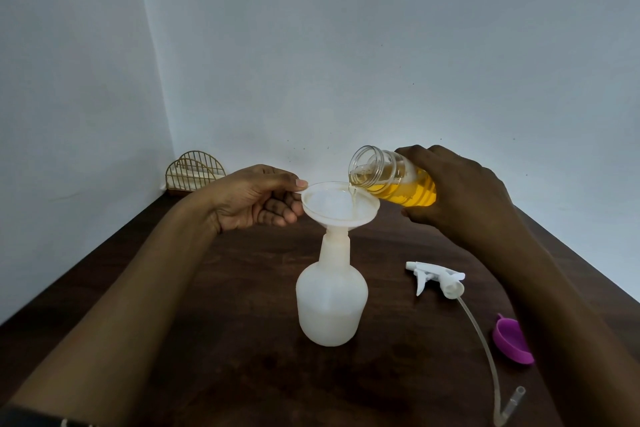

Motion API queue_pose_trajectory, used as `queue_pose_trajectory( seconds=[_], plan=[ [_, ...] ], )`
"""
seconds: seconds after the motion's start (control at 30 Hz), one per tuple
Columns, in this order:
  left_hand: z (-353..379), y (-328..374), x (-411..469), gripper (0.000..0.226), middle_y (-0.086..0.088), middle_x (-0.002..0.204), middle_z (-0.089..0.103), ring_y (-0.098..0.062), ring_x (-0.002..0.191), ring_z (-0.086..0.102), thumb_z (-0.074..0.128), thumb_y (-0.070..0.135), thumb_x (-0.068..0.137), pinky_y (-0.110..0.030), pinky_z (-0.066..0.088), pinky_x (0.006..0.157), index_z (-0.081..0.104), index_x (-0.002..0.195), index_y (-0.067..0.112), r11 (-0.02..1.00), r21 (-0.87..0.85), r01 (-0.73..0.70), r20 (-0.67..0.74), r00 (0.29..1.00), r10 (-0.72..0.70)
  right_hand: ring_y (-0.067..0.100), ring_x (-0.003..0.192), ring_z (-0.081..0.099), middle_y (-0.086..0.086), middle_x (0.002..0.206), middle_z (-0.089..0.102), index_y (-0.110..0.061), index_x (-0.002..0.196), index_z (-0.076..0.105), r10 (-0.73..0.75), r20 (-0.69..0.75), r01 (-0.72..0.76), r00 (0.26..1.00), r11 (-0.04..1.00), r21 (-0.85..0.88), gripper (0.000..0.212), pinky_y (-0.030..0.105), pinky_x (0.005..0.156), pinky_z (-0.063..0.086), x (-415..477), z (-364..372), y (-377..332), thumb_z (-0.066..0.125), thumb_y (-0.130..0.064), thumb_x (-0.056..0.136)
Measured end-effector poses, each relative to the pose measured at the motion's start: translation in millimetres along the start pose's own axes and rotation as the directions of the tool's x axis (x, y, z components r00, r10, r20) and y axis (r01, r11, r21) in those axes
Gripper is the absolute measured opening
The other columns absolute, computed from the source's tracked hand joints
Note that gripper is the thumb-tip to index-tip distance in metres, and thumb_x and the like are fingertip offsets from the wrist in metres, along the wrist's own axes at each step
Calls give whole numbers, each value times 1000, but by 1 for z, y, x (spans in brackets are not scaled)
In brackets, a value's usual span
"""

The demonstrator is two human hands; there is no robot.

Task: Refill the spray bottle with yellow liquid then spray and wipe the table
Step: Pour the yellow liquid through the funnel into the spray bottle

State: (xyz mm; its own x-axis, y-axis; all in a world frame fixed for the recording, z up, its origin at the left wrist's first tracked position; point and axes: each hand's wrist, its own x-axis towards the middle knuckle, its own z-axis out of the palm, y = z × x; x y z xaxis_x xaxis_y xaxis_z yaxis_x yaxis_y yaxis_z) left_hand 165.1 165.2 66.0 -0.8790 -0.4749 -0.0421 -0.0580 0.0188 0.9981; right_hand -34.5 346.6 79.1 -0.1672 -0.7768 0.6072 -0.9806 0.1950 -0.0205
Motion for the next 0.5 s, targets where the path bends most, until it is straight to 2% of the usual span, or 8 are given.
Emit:
queue_pose_trajectory(
  seconds=[0.2, 0.5],
  plan=[
    [-2, 0, 0, 39, -8, 59, 67, -10, 45, 64, 88, 40, 42, -17, 51, 41, 71, 61, 10, 1000, -6, -10, 31, 999, 11, 24, 93, 56, -4, 105, 58, -31, 128, 50, -8, -14, 8, 1000, 1000, -1, 65, 27, 65, 30, 0, 1, 1, 75, -24, 69],
    [-2, -1, 1, 43, -8, 59, 67, -10, 45, 64, 90, 42, 39, -17, 51, 42, 71, 61, 10, 1000, -7, -15, 37, 999, 16, 23, 95, 56, -4, 107, 58, -31, 129, 49, -11, -12, 11, 1000, 1000, 0, 65, 27, 65, 31, -1, 0, 1, 74, -24, 70]
  ],
)
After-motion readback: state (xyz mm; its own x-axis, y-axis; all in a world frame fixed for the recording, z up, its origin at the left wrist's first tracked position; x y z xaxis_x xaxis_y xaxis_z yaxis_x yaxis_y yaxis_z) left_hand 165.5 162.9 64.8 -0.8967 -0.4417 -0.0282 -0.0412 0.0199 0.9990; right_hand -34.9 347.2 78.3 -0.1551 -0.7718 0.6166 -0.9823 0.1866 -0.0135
